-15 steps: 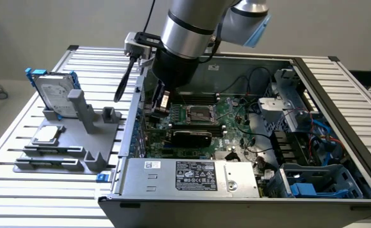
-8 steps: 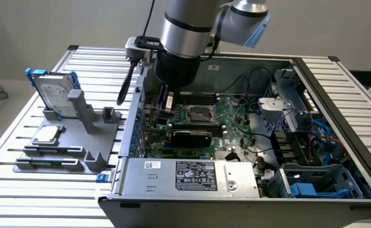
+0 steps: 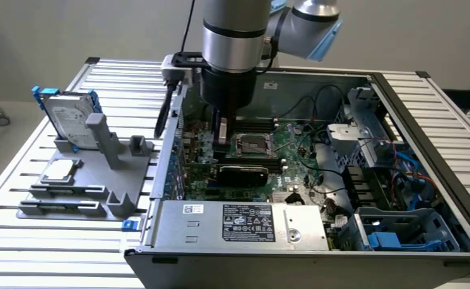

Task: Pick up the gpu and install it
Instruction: 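Press down on the gpu until it lock into place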

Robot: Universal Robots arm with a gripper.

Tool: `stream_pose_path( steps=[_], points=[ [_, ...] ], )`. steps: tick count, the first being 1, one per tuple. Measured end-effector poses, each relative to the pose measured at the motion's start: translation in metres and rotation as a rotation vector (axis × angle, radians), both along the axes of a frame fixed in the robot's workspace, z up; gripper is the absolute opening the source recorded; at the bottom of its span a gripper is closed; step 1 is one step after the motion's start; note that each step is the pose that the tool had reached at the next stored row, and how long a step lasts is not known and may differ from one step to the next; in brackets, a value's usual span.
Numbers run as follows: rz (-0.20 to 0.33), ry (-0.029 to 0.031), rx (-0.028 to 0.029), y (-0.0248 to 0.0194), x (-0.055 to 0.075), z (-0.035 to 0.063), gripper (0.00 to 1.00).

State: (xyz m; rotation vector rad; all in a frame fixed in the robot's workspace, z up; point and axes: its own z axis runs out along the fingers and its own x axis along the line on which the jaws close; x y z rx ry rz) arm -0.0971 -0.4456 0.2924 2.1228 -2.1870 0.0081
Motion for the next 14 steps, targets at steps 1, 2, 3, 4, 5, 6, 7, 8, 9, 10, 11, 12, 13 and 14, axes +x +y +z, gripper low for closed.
stream_pose_path(
  steps=[1, 2, 3, 4, 5, 6, 7, 8, 9, 10, 11, 12, 13, 14],
  points=[
    [0.000, -0.0094, 0.0002, 0.0000, 0.0005, 0.0001, 0.11],
    [0.000, -0.0152, 0.0002, 0.0000, 0.0011, 0.0005, 0.11],
    [0.000, -0.0190, 0.0008, 0.0000, 0.0018, 0.0010, 0.11],
    [0.000, -0.0213, 0.0022, 0.0000, 0.0026, 0.0015, 0.11],
    [0.000, -0.0227, 0.0047, 0.0000, 0.0034, 0.0021, 0.11],
    [0.000, -0.0230, 0.0101, -0.0004, 0.0040, 0.0028, 0.11],
    [0.000, -0.0228, 0.0126, -0.0011, 0.0041, 0.0029, 0.11],
    [0.000, -0.0227, 0.0125, -0.0011, 0.0041, 0.0030, 0.11],
    [0.000, -0.0228, 0.0126, -0.0011, 0.0041, 0.0030, 0.11],
    [0.000, -0.0227, 0.0126, -0.0011, 0.0041, 0.0030, 0.11],
    [0.000, -0.0227, 0.0126, -0.0011, 0.0041, 0.0030, 0.11],
    [0.000, -0.0227, 0.0126, -0.0011, 0.0041, 0.0030, 0.11],
    [0.000, -0.0227, 0.0126, -0.0011, 0.0041, 0.0030, 0.11],
    [0.000, -0.0227, 0.0125, -0.0011, 0.0041, 0.0030, 0.11]
  ],
)
